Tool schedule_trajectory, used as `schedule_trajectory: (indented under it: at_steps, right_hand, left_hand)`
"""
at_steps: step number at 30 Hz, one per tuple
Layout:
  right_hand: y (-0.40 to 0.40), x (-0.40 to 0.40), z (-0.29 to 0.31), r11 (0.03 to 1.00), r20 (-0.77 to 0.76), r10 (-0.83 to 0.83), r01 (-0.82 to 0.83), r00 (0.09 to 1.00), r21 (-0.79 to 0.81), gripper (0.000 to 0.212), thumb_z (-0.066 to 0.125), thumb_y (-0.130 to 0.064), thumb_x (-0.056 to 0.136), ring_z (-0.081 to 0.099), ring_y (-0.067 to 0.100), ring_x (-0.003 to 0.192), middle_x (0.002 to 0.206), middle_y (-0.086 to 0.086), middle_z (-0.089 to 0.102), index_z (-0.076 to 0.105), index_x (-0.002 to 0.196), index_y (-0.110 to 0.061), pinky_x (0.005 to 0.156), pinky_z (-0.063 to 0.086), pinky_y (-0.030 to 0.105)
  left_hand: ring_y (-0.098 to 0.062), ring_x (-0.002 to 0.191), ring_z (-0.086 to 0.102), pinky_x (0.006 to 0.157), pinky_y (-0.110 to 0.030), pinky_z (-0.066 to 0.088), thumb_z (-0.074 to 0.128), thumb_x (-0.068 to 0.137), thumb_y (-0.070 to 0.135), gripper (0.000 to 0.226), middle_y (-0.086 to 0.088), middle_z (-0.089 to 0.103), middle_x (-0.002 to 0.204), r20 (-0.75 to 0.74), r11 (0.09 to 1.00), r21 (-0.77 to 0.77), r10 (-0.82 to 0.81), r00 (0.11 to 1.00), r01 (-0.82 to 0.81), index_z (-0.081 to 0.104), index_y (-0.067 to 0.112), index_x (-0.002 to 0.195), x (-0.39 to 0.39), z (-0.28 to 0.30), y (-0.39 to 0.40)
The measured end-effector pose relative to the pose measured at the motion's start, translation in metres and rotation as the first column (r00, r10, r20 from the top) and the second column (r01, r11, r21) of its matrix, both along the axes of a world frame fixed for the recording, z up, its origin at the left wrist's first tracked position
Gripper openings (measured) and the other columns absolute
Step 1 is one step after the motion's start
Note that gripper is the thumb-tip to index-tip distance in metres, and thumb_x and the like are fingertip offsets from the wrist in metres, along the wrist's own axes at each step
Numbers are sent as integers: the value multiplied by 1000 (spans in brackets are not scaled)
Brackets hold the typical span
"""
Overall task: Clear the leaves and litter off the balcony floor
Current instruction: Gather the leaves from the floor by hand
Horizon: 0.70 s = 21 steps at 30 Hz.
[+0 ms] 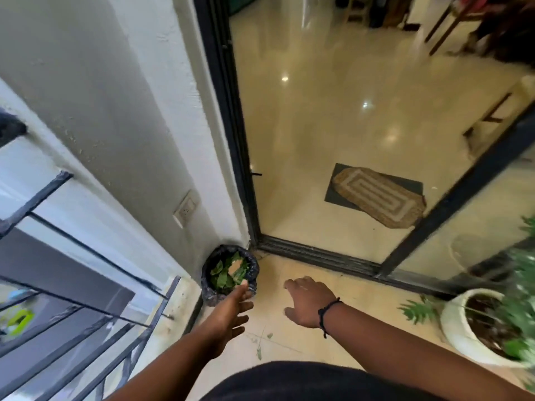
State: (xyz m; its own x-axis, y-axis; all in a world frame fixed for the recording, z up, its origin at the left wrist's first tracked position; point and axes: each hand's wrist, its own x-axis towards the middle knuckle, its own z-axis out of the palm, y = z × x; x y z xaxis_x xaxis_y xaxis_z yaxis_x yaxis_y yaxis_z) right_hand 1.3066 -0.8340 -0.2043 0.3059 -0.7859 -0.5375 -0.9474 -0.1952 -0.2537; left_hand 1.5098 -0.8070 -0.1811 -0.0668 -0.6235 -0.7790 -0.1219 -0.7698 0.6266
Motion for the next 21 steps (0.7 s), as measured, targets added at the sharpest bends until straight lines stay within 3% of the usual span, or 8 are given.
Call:
schedule_trajectory:
  at_steps: [4, 7, 9, 11, 15, 18, 21]
  right_hand:
    - [74, -68, 11, 996, 4, -80, 80, 997, -47, 62, 48, -47, 95, 32, 32, 134, 144, 12, 41, 31, 145, -15, 106, 35, 43]
    - [145, -132, 25, 978, -24, -204, 203, 979, -40, 64, 48, -46, 97, 26, 35, 140, 147, 15, 37, 27, 148, -14, 110, 31, 46]
    - [199, -179, 36, 939, -50, -342, 340, 938, -45, 67, 48, -46, 97, 20, 36, 144, 152, 15, 32, 23, 150, -14, 114, 27, 47]
    - [246, -220, 41, 870, -74, -492, 490, 867, -47, 70, 49, -46, 97, 15, 35, 147, 156, 15, 27, 20, 153, -16, 116, 22, 47]
    - [339, -288, 56, 677, -99, -735, 735, 671, -36, 73, 49, -47, 97, 12, 36, 148, 158, 15, 24, 18, 154, -15, 117, 21, 49]
    - [406, -313, 63, 506, -109, -859, 862, 500, -30, 74, 49, -50, 97, 13, 36, 148, 157, 15, 24, 17, 154, -14, 116, 23, 49]
    - [454, -318, 62, 349, -118, -932, 937, 343, -35, 75, 50, -51, 96, 19, 35, 145, 154, 15, 28, 18, 154, -15, 113, 27, 48]
  left_hand:
    - [-32, 139, 39, 112, -44, 31, 40, 97, 59, 61, -6, 45, 151, 98, 976, -20, -213, 972, 215, 44, 21, 145, -71, 7, 47]
    - [-28, 139, 39, 114, -39, 29, 42, 100, 54, 58, -7, 43, 151, 210, 849, -36, -509, 835, 527, 44, 18, 144, -131, 12, 89]
    - [-21, 141, 36, 118, -32, 25, 41, 86, 78, 84, -3, 38, 155, 310, 612, -5, -751, 584, 790, 42, 20, 146, -182, 17, 112]
    - [-18, 144, 31, 117, -28, 21, 35, 63, 99, 116, 1, 33, 159, 396, 353, 36, -864, 311, 935, 37, 21, 150, -229, 17, 125]
    - [-17, 146, 28, 117, -27, 21, 40, 89, 74, 83, 3, 25, 162, 472, 14, 51, -881, -11, 999, 28, 25, 154, -321, 33, 156]
    - [-16, 147, 28, 117, -28, 24, 37, 82, 79, 92, 3, 22, 163, 530, -279, 70, -803, -272, 958, 22, 27, 156, -377, 46, 185]
    - [-15, 146, 28, 117, -33, 25, 37, 69, 93, 108, 7, 21, 163, 548, -493, 73, -707, -448, 867, 20, 31, 156, -417, 55, 204]
